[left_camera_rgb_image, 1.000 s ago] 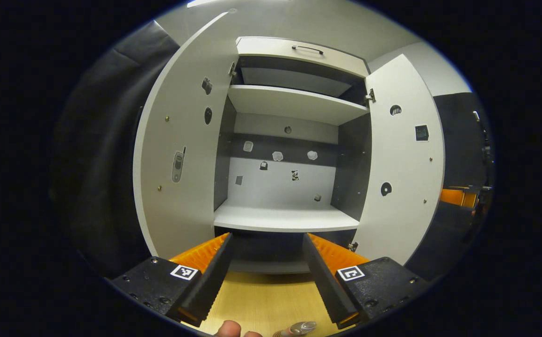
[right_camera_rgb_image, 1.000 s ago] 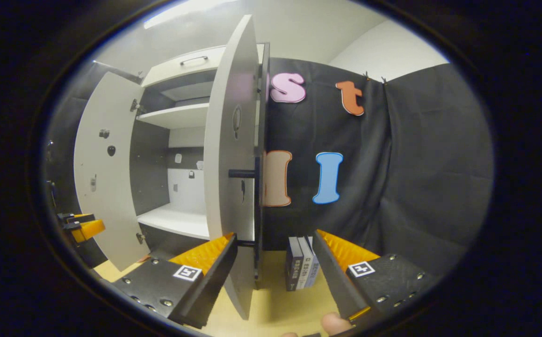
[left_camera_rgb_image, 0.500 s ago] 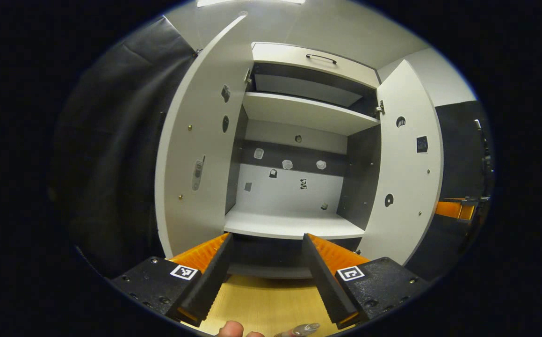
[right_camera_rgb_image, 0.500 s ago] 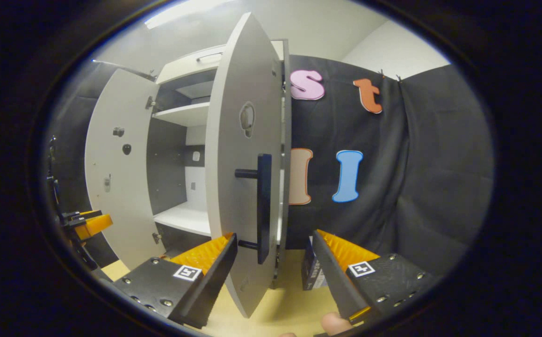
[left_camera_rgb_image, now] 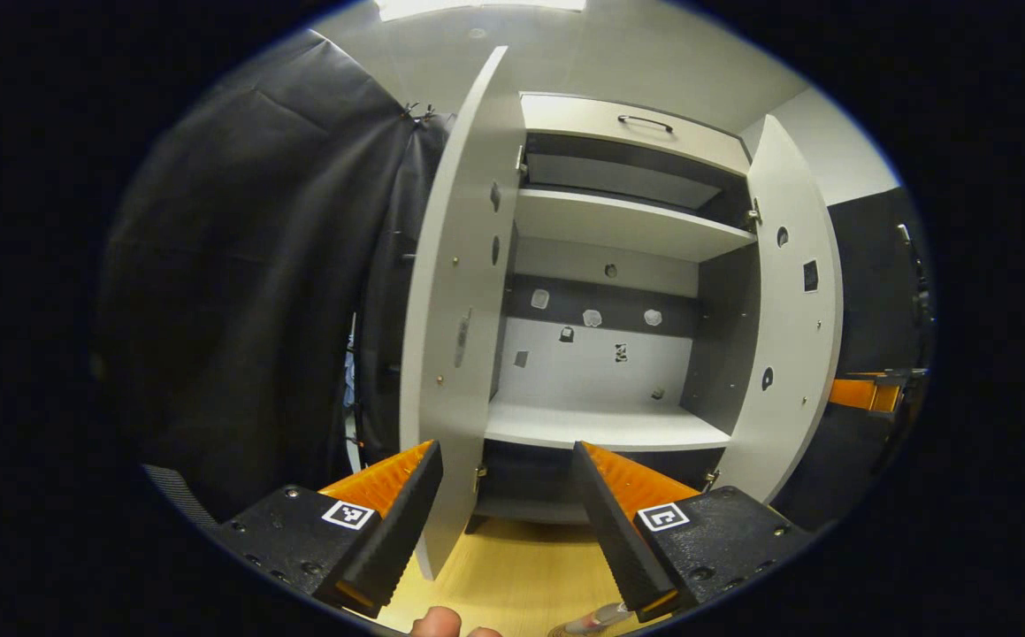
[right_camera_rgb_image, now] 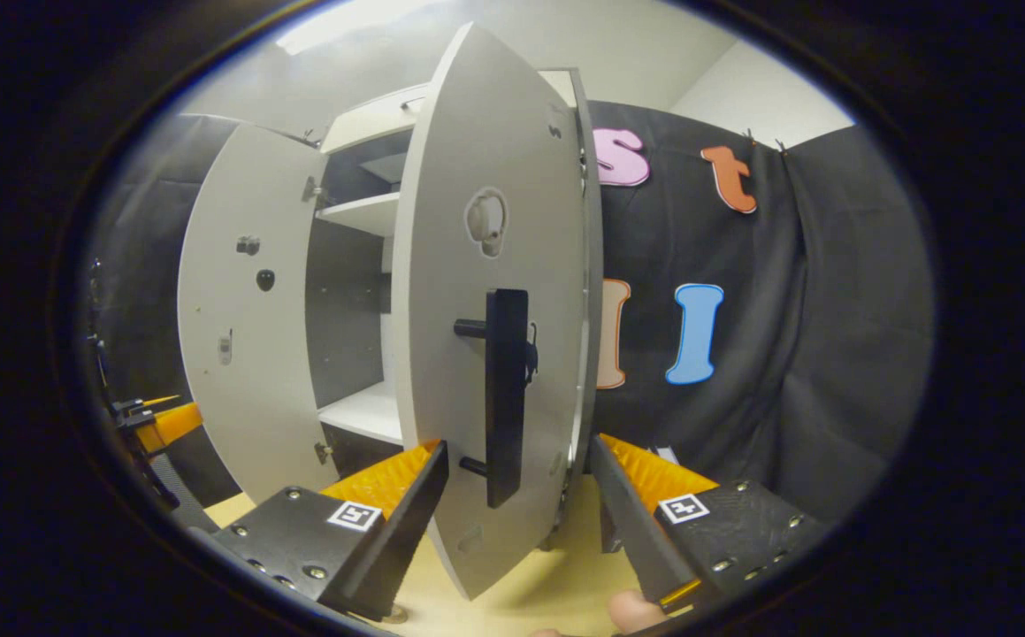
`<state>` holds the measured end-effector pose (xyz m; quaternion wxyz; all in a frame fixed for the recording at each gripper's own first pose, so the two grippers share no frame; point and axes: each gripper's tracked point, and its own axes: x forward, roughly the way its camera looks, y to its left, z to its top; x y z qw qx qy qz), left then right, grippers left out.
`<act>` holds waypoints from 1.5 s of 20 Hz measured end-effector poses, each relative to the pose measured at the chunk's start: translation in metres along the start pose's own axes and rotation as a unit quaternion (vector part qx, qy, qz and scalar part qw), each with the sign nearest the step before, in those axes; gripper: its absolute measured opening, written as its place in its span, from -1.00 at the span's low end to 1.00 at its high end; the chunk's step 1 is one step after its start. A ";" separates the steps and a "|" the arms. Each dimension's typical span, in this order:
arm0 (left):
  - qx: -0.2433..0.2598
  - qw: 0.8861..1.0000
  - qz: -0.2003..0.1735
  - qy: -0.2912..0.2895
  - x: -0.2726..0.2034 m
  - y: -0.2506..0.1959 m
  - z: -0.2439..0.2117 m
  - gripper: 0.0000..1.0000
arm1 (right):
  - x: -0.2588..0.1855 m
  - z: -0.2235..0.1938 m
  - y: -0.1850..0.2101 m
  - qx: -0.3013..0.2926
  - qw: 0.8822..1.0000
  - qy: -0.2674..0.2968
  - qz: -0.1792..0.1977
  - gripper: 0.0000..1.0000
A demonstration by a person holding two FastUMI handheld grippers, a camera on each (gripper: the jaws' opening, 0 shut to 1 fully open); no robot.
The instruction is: Grasp the bottle in the cabinet with the left hand and place it on the coaster, then close the right door with the right hand and the left door with the left hand.
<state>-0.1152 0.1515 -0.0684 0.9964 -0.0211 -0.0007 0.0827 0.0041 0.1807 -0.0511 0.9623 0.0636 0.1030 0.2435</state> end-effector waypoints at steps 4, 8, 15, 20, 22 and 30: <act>-0.006 1.000 0.020 0.004 -0.005 0.019 -0.002 0.85 | 0.011 -0.004 0.023 0.001 1.000 0.003 0.010 0.97; -0.001 0.999 0.036 0.007 -0.012 0.037 -0.002 0.85 | 0.021 -0.007 0.049 0.007 0.999 0.007 0.031 0.97; 0.001 0.998 0.058 0.015 -0.008 0.070 -0.007 0.76 | 0.024 -0.013 0.099 0.007 0.997 0.013 0.072 0.97; -0.001 0.998 0.064 0.021 0.002 0.089 -0.011 0.85 | 0.028 -0.017 0.115 0.009 0.997 0.020 0.077 0.97; -0.001 0.997 0.068 0.021 0.008 0.097 -0.011 0.75 | 0.029 -0.018 0.117 0.010 0.997 0.020 0.074 0.97; -0.007 0.997 0.072 0.028 0.023 0.120 -0.020 0.85 | 0.035 -0.021 0.124 0.020 0.998 0.019 0.062 0.97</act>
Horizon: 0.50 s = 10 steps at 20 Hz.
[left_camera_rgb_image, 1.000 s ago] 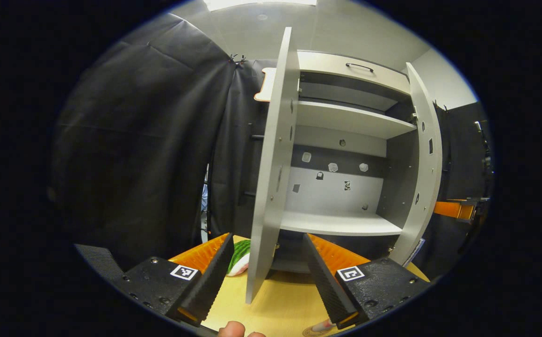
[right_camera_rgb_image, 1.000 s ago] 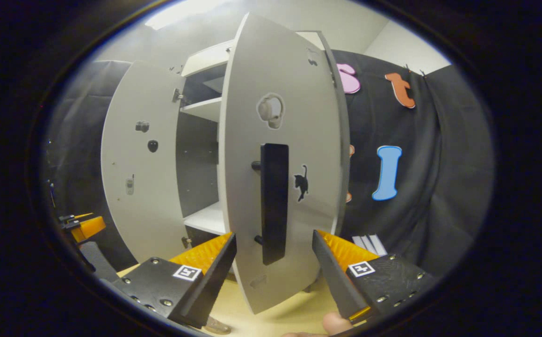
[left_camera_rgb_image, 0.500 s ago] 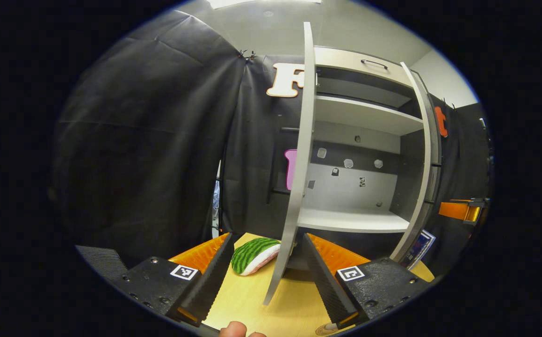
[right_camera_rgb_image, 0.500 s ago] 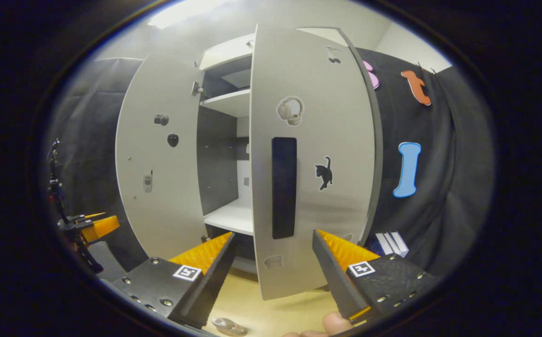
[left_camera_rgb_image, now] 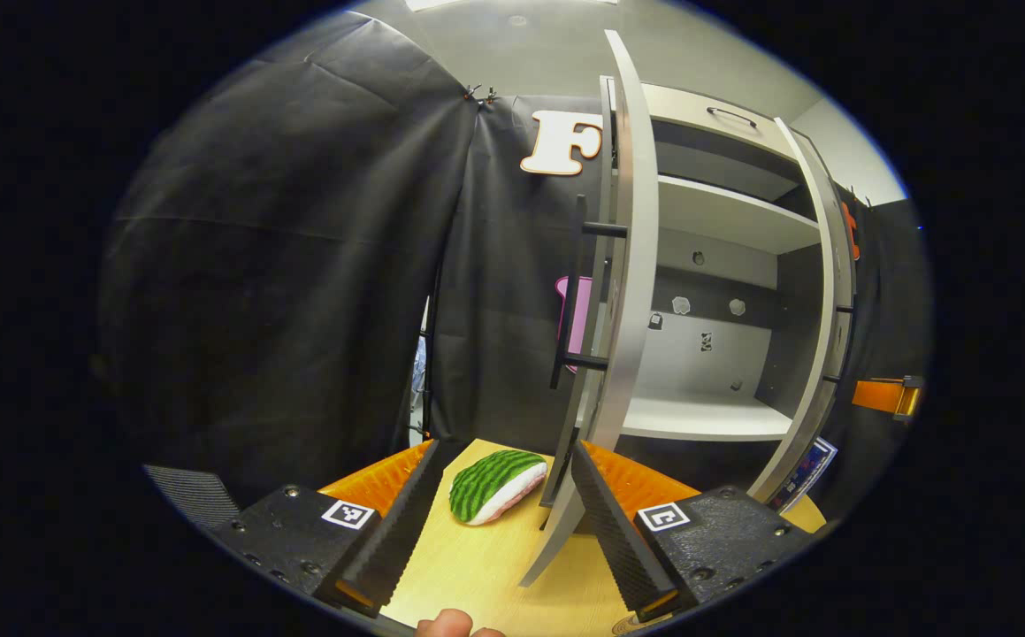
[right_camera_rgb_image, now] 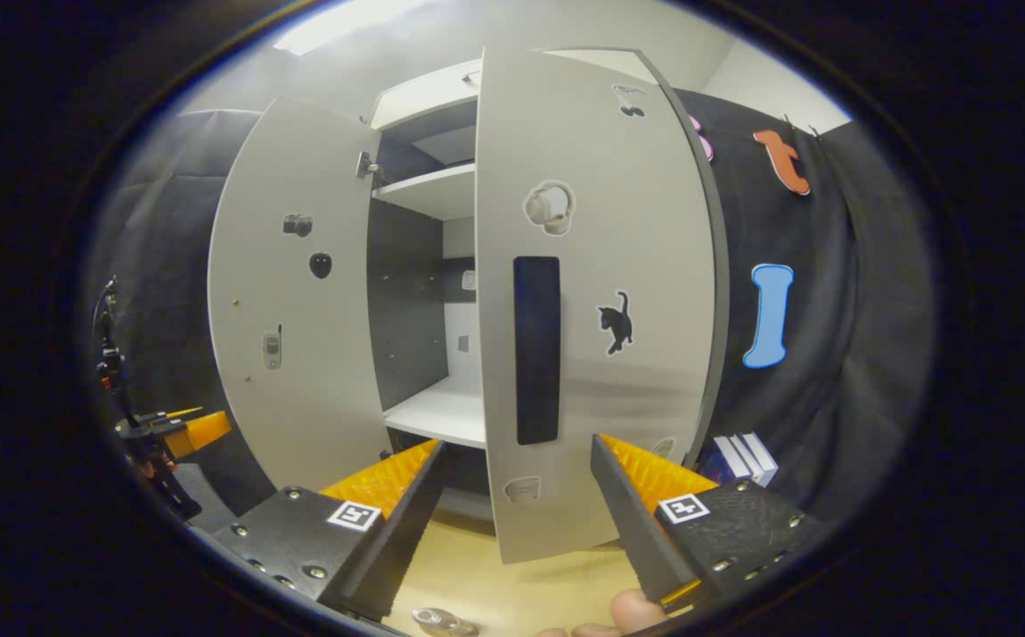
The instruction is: Grasp the bottle in the cabinet with the left hand and place it on the coaster, then close the right door with the right hand and the left door with the left hand.
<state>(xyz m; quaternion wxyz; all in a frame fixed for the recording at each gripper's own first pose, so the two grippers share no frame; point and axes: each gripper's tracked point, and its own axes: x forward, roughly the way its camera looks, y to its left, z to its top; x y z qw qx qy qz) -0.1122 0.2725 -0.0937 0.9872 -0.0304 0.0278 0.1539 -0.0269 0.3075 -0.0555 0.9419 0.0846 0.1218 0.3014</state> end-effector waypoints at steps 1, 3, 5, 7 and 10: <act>0.001 1.000 -0.002 0.001 0.003 0.000 -0.001 0.85 | 0.001 -0.001 0.001 0.001 1.000 0.000 -0.001 0.97; 0.004 1.000 -0.007 0.003 0.005 0.002 -0.002 0.85 | 0.003 -0.003 0.005 0.001 1.000 0.001 -0.003 0.97; 0.007 1.000 -0.012 0.004 0.007 0.002 -0.002 0.85 | 0.003 -0.005 0.006 -0.002 1.000 0.003 -0.005 0.97; 0.007 1.000 -0.017 0.005 0.010 0.001 -0.003 0.86 | 0.003 -0.007 0.009 -0.005 1.000 0.006 -0.005 0.97; 0.006 1.000 -0.022 0.011 0.013 0.000 -0.006 0.86 | 0.002 -0.010 0.011 -0.010 1.000 0.008 -0.005 0.97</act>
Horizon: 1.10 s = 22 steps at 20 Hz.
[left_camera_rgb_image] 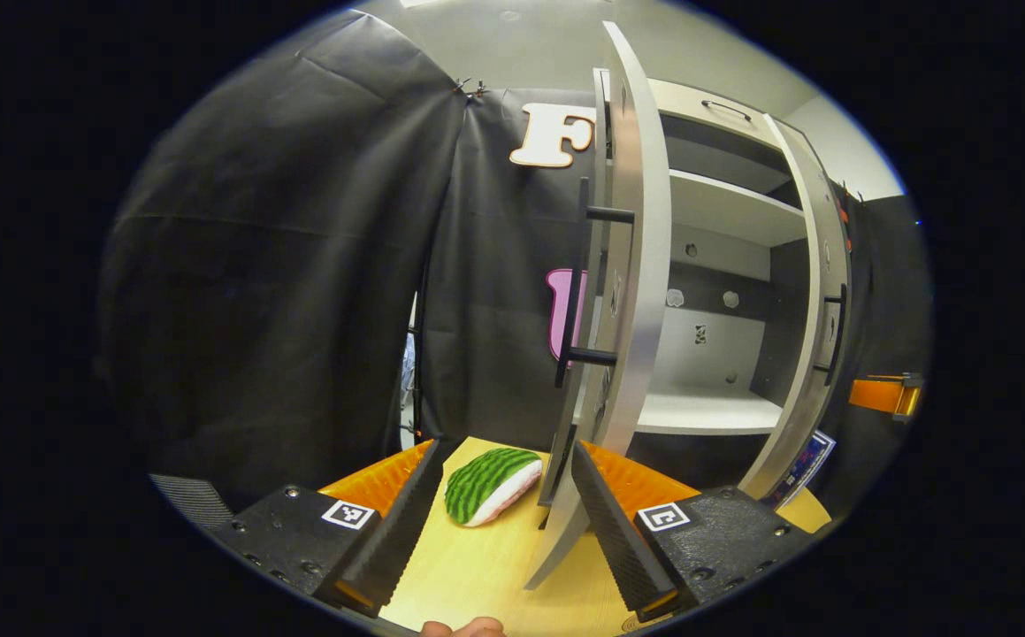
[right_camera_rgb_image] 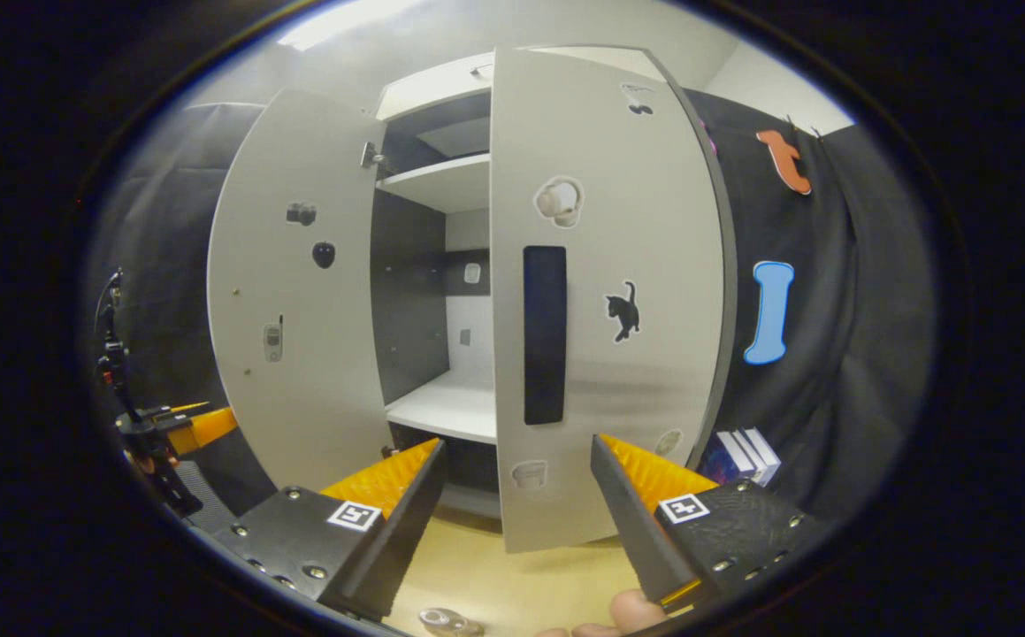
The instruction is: Grasp the bottle in the cabinet with the left hand and place it on the coaster, then close the right door with the right hand and the left door with the left hand.
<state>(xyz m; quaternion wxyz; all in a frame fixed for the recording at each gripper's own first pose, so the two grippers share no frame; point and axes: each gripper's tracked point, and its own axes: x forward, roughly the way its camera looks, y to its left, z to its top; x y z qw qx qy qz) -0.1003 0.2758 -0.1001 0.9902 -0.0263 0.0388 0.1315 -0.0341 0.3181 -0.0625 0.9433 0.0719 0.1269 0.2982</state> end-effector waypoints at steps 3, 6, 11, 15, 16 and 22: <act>0.003 1.000 0.002 0.006 0.004 0.000 -0.002 0.86 | 0.001 0.000 -0.004 -0.001 1.000 0.001 -0.002 0.97; 0.006 1.000 -0.007 0.007 0.007 -0.002 -0.002 0.85 | 0.003 -0.004 -0.007 0.001 1.000 0.005 -0.003 0.97; -0.013 1.000 -0.012 0.008 0.010 -0.005 -0.002 0.85 | 0.006 -0.008 -0.012 -0.005 1.000 0.011 -0.003 0.97; 0.000 1.000 -0.009 0.004 0.010 -0.006 -0.001 0.84 | 0.010 -0.010 -0.014 -0.008 1.000 0.015 0.002 0.97; -0.002 1.000 -0.009 0.004 0.011 -0.006 -0.001 0.85 | 0.010 -0.010 -0.014 -0.007 1.000 0.016 0.004 0.97; -0.033 0.999 -0.016 0.007 0.011 -0.015 -0.002 0.85 | 0.014 -0.013 -0.019 -0.010 1.000 0.020 0.010 0.97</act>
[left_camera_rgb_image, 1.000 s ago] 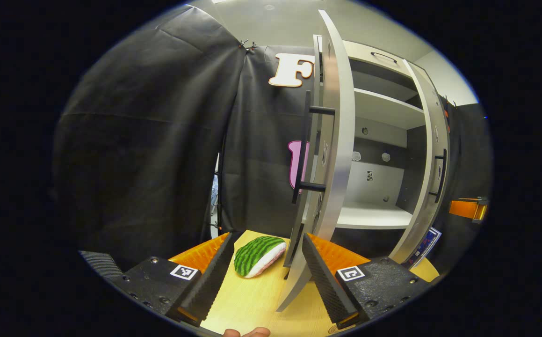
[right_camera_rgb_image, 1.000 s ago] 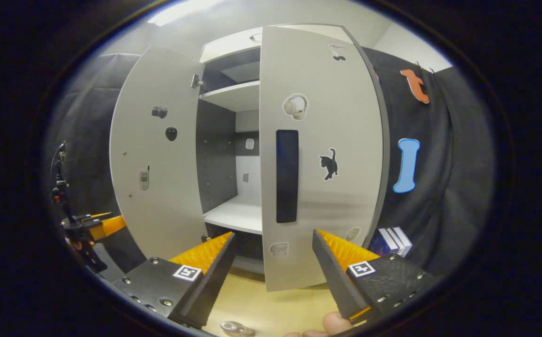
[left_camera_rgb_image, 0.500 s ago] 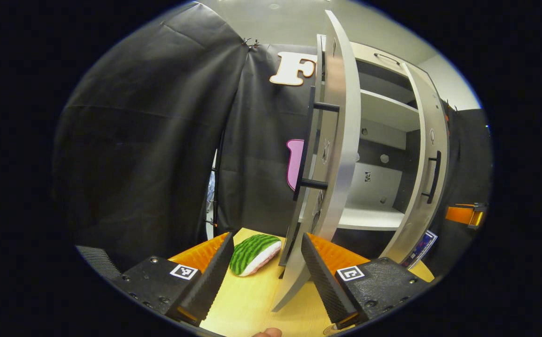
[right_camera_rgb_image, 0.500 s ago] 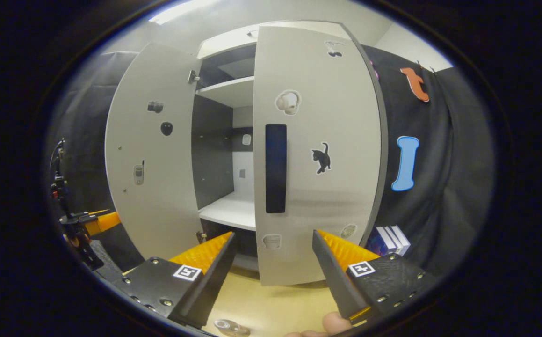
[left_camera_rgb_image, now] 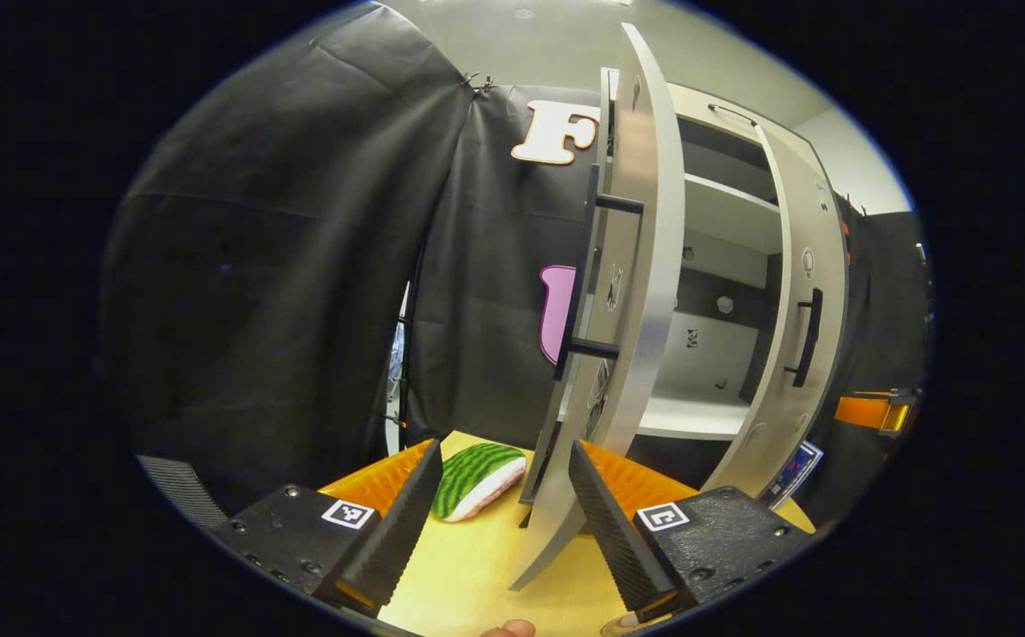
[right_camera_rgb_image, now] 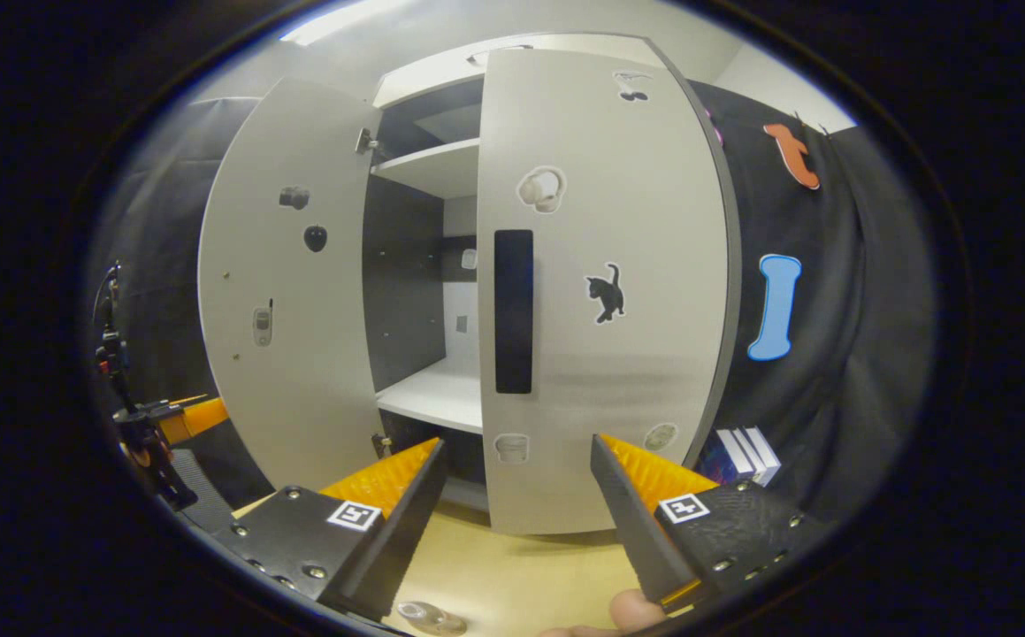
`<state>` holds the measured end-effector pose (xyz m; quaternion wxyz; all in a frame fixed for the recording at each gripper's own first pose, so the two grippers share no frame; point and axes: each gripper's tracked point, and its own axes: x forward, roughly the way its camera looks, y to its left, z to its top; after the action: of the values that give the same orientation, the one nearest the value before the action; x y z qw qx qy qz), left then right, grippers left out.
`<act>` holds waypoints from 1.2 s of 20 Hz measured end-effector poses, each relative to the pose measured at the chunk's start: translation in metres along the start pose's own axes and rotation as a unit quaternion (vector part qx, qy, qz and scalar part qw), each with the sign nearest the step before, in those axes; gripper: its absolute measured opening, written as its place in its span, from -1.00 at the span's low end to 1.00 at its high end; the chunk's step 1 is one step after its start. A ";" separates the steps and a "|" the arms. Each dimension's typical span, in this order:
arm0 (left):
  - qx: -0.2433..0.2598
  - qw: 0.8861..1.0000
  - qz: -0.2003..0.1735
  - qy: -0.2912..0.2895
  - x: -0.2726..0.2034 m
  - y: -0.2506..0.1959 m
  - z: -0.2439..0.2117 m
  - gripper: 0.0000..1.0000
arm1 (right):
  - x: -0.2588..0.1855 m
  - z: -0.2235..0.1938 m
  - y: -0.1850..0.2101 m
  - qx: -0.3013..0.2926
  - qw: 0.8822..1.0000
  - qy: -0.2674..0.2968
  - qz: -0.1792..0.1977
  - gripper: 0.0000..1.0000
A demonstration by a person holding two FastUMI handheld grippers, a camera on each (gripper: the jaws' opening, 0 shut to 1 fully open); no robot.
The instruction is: Grasp the bottle in the cabinet with the left hand and place it on the coaster, then close the right door with the right hand and the left door with the left hand.
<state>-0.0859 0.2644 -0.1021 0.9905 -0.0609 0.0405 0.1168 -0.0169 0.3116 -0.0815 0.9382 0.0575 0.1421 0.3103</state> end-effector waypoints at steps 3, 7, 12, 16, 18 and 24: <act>-0.008 1.000 0.002 0.000 -0.002 -0.002 -0.001 0.85 | 0.000 -0.001 -0.003 -0.004 1.000 0.002 0.001 0.97; -0.012 1.000 0.008 0.000 -0.002 -0.001 -0.002 0.84 | 0.000 -0.001 -0.008 -0.004 1.000 0.002 0.002 0.97; -0.015 1.000 0.002 0.003 -0.004 -0.011 -0.003 0.84 | -0.001 -0.004 -0.010 -0.009 1.000 0.003 0.007 0.97; -0.017 1.000 -0.011 0.007 -0.005 -0.024 -0.006 0.84 | -0.003 -0.006 -0.012 -0.011 1.000 0.004 0.008 0.97; -0.015 1.000 -0.021 0.009 -0.004 -0.032 -0.007 0.85 | -0.004 -0.006 -0.013 -0.011 1.000 0.003 0.006 0.97; -0.015 0.998 -0.052 0.016 -0.002 -0.054 -0.016 0.84 | -0.008 -0.008 -0.020 -0.007 1.000 0.002 0.000 0.97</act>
<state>-0.0759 0.2101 -0.1115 0.9933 -0.0797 0.0518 0.0652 -0.0140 0.2910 -0.0909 0.9384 0.0502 0.1416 0.3111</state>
